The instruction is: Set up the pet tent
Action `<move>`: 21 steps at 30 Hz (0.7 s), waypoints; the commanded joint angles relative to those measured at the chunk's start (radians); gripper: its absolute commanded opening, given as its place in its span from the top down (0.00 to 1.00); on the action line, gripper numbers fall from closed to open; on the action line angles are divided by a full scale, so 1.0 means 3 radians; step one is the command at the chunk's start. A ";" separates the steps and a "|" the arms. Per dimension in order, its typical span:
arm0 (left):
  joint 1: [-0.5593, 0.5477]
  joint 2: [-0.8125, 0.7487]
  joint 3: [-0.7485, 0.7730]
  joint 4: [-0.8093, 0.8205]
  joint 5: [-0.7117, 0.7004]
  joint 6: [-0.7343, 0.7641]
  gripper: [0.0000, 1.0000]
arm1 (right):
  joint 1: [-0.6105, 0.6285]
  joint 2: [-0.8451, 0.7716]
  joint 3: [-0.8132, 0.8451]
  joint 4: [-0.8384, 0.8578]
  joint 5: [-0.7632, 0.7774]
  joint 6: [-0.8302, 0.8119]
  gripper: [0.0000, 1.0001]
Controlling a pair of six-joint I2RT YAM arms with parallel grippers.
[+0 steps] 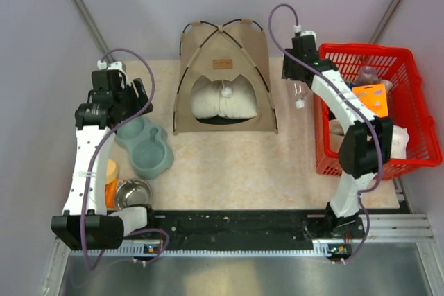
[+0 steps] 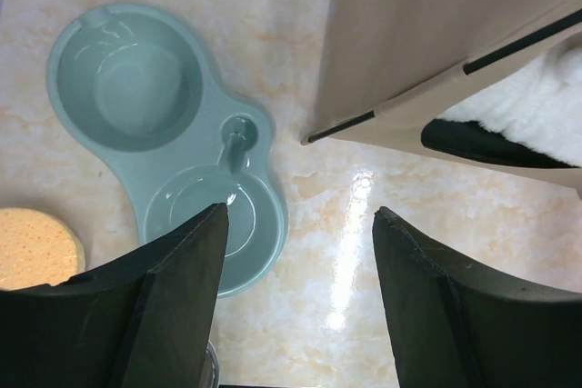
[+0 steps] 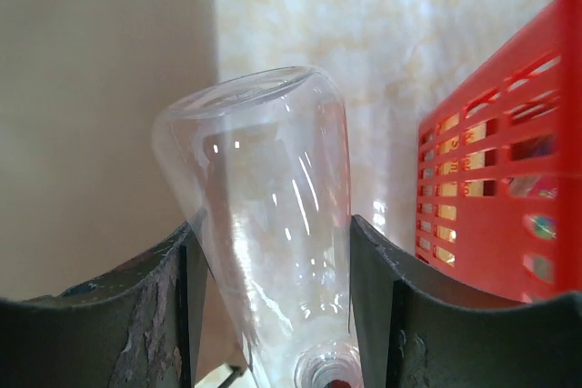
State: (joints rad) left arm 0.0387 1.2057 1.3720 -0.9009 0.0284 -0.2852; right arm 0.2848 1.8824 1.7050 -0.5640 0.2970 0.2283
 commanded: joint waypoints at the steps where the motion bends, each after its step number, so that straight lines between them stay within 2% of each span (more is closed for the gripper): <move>1: 0.0004 -0.0194 -0.0022 0.0185 0.0192 -0.0006 0.30 | -0.0008 -0.0588 -0.0094 0.0254 -0.0309 0.0164 0.57; 3: 0.0009 -0.0260 -0.0022 0.0180 0.0242 -0.0016 0.30 | -0.0003 -0.0777 -0.0150 0.0325 -0.0528 0.0165 0.57; 6: 0.0009 -0.0388 -0.0002 0.0267 0.0528 -0.0041 0.30 | -0.0003 -0.1099 -0.0299 0.0519 -0.1131 0.0103 0.57; 9: 0.0009 -0.0495 0.0039 0.0471 0.1120 -0.0113 0.30 | 0.0007 -0.1416 -0.0457 0.0729 -0.1902 0.0134 0.57; 12: 0.0004 -0.0583 0.0029 0.0849 0.2009 -0.0358 0.31 | 0.0134 -0.1621 -0.0504 0.0852 -0.2436 0.0216 0.57; 14: -0.0022 -0.0603 0.0003 0.1217 0.2460 -0.0669 0.30 | 0.0297 -0.1718 -0.0509 0.0918 -0.2605 0.0246 0.57; 16: -0.0072 -0.0654 -0.0093 0.1707 0.2706 -0.1108 0.30 | 0.0537 -0.1765 -0.0529 0.1071 -0.2814 0.0328 0.57; 18: -0.0119 -0.0695 -0.0287 0.2401 0.2809 -0.1604 0.30 | 0.0778 -0.1770 -0.0565 0.1200 -0.2978 0.0399 0.57; 19: -0.0256 -0.0721 -0.0379 0.2713 0.2830 -0.1844 0.28 | 0.0890 -0.1765 -0.0585 0.1286 -0.3014 0.0420 0.57; 21: -0.0414 -0.0726 -0.0498 0.3200 0.2784 -0.2076 0.25 | 0.1116 -0.1734 -0.0631 0.1429 -0.3086 0.0466 0.57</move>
State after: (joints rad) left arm -0.0128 1.0019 1.2873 -0.3626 0.7448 -0.6472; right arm 0.5129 1.3746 1.5421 -0.2760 -0.4892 0.3241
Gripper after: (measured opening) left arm 0.721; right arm 0.544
